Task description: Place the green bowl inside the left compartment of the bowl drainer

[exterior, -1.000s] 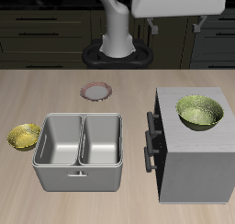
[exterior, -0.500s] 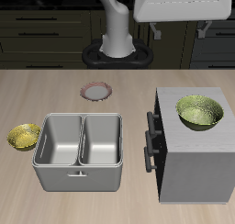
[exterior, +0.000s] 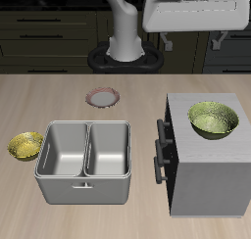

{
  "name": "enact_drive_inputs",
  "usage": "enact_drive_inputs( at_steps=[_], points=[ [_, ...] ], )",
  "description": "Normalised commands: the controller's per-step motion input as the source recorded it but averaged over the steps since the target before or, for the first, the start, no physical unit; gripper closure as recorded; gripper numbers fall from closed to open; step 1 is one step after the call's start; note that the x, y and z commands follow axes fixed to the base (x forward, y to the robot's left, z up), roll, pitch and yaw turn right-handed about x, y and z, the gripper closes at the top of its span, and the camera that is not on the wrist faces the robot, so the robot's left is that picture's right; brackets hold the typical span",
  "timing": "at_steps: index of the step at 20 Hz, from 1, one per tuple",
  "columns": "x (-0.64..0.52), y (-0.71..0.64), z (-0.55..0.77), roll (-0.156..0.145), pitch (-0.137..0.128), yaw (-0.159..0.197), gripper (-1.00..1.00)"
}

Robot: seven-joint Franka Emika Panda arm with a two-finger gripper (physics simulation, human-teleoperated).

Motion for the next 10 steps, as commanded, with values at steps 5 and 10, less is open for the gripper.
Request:
enact_drive_inputs(
  at_steps=[5,10],
  points=[
    [0.16,0.04,-0.32,0.010,0.037,-0.011,-1.00],
    [0.11,0.11,-0.33,0.018,0.036,-0.011,-1.00]
  ],
)
